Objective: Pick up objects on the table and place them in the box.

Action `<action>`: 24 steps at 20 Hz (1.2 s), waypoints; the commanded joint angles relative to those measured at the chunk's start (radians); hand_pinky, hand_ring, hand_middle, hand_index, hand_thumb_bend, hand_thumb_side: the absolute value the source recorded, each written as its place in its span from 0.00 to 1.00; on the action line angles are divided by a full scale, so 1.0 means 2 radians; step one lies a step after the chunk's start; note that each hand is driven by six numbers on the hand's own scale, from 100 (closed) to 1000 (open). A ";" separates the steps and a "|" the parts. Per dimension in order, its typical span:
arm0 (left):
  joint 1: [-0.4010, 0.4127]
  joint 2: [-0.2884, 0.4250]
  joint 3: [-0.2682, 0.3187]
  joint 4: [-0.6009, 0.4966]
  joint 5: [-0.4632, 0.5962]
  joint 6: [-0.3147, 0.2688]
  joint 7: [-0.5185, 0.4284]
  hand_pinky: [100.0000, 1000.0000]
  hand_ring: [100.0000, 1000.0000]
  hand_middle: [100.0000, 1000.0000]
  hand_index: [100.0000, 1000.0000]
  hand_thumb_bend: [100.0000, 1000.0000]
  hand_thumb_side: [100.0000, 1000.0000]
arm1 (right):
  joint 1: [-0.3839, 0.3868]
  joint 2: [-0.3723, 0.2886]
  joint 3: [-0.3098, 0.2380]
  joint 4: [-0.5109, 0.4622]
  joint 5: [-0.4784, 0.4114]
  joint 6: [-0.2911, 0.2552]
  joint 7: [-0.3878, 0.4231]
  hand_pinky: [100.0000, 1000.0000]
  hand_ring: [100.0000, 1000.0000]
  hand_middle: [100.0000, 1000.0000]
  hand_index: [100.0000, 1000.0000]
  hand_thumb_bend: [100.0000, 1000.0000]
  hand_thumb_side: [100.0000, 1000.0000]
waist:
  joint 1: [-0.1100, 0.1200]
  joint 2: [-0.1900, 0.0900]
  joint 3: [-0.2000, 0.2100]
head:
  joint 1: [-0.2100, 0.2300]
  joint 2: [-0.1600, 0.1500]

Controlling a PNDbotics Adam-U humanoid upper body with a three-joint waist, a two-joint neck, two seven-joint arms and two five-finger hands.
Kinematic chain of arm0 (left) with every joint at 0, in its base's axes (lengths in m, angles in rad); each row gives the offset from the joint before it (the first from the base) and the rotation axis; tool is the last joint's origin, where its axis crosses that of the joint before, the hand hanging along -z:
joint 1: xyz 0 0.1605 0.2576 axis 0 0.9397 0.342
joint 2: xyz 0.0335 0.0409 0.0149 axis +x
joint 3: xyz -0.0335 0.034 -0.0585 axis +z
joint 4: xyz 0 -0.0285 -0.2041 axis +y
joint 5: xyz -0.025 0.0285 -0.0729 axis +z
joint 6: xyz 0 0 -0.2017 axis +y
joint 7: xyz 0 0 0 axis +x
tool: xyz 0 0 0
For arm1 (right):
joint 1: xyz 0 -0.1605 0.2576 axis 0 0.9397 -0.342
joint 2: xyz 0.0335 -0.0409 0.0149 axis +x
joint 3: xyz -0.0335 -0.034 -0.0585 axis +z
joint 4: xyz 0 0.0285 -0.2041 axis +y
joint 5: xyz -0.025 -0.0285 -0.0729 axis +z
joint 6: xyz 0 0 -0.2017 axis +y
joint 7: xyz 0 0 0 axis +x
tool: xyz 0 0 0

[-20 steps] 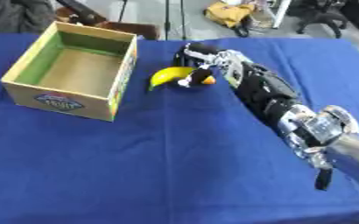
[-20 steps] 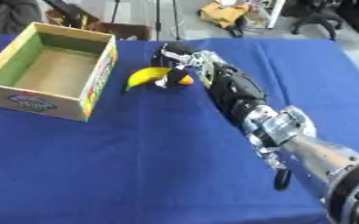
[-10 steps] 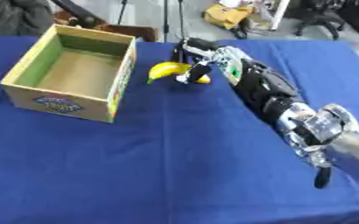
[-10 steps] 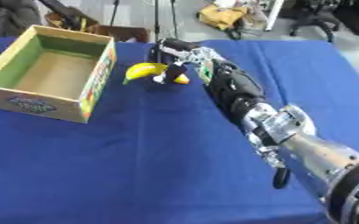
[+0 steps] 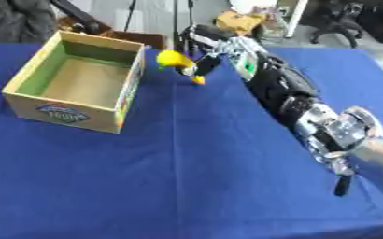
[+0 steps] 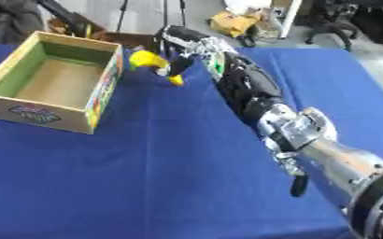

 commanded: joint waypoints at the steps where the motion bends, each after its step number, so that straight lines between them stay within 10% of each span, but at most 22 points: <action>1: -0.003 0.005 0.001 -0.009 0.000 -0.002 -0.002 0.54 0.50 0.45 0.54 0.35 0.86 | -0.019 -0.015 0.002 -0.026 -0.011 -0.003 0.002 0.10 0.43 0.53 0.58 0.15 0.15 | 0.000 -0.013 0.004 | -0.003 -0.006; 12: -0.007 0.003 -0.001 -0.009 0.000 -0.003 -0.005 0.54 0.50 0.45 0.55 0.37 0.85 | -0.048 0.014 0.023 -0.093 -0.044 -0.022 0.008 0.08 0.41 0.52 0.59 0.17 0.12 | -0.015 -0.030 0.039 | -0.010 -0.014; 22: -0.014 -0.002 -0.003 -0.012 0.003 -0.004 -0.007 0.54 0.50 0.45 0.54 0.36 0.85 | -0.036 0.045 0.039 -0.067 -0.003 -0.028 0.045 0.12 0.45 0.55 0.61 0.15 0.20 | -0.012 -0.008 0.072 | -0.025 -0.027; 24: -0.013 -0.003 -0.002 -0.012 0.002 -0.003 -0.006 0.54 0.49 0.45 0.54 0.36 0.86 | -0.031 0.049 0.038 -0.045 0.029 -0.030 0.042 0.21 0.59 0.70 0.75 0.26 0.31 | -0.012 -0.003 0.073 | -0.026 -0.028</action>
